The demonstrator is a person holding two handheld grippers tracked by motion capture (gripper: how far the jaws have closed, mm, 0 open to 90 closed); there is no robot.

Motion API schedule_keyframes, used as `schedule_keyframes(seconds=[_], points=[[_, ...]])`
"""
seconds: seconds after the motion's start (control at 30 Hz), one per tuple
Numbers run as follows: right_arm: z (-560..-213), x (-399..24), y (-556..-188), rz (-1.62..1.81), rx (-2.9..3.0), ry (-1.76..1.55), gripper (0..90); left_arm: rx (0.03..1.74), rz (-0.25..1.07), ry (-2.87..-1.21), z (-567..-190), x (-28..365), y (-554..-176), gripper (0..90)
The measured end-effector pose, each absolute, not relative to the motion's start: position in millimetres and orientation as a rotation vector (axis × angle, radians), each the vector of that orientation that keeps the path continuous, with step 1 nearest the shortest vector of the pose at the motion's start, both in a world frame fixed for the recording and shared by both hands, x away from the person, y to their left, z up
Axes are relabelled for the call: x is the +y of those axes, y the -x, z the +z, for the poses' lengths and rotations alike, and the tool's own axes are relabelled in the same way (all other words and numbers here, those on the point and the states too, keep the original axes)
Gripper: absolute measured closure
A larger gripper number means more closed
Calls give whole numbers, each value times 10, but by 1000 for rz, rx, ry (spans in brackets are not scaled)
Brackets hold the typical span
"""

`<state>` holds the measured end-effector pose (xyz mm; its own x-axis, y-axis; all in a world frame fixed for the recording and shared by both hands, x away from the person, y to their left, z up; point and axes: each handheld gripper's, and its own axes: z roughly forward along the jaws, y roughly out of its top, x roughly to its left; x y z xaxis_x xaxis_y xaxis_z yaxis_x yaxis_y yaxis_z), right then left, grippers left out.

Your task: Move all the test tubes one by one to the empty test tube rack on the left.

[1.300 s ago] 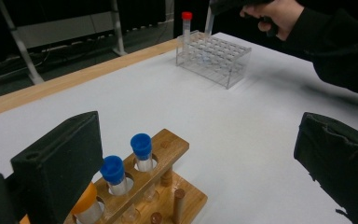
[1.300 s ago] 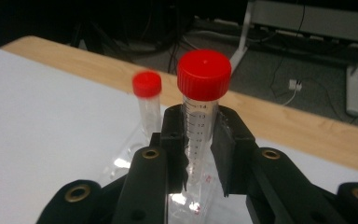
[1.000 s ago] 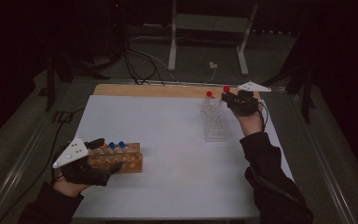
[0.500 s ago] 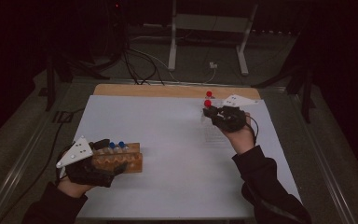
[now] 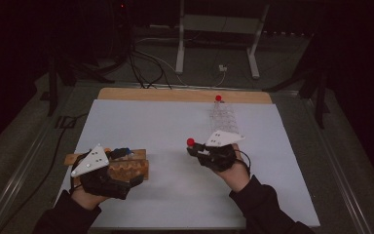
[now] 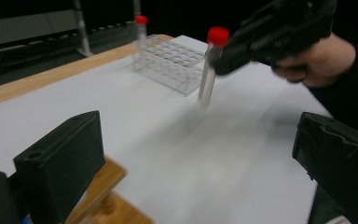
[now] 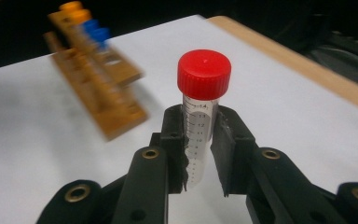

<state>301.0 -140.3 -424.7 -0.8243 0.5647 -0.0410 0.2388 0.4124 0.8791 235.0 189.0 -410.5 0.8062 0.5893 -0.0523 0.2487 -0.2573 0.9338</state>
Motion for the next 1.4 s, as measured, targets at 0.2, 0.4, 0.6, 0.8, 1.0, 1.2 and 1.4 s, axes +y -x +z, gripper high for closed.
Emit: schedule_keyframes(seconds=[0.2,0.4,0.6,0.8,1.0,1.2,1.4], points=[[-4336,-1247,-2826,1378,2393,-614,748,572,344,-1881,-4101,1646,-2370,48],[-4378,-1155,-2723,1407,2441,-577,748,528,334,-1891,-4104,1428,-2400,134],[-4385,-1104,-2662,1421,2466,-552,748,517,332,-1911,-4160,1276,-2454,263],[-4381,-1087,-2632,1427,2478,-531,748,499,326,-1904,-4196,1198,-2484,428],[-4364,-1070,-2603,1435,2478,-518,748,485,347,-1923,-4203,1123,-2502,593],[-4364,-1067,-2594,1429,2472,-508,747,453,372,-1932,-4213,1099,-2498,711],[-4352,-1080,-2592,1435,2451,-503,634,456,379,-1927,-4162,1157,-2507,717]])
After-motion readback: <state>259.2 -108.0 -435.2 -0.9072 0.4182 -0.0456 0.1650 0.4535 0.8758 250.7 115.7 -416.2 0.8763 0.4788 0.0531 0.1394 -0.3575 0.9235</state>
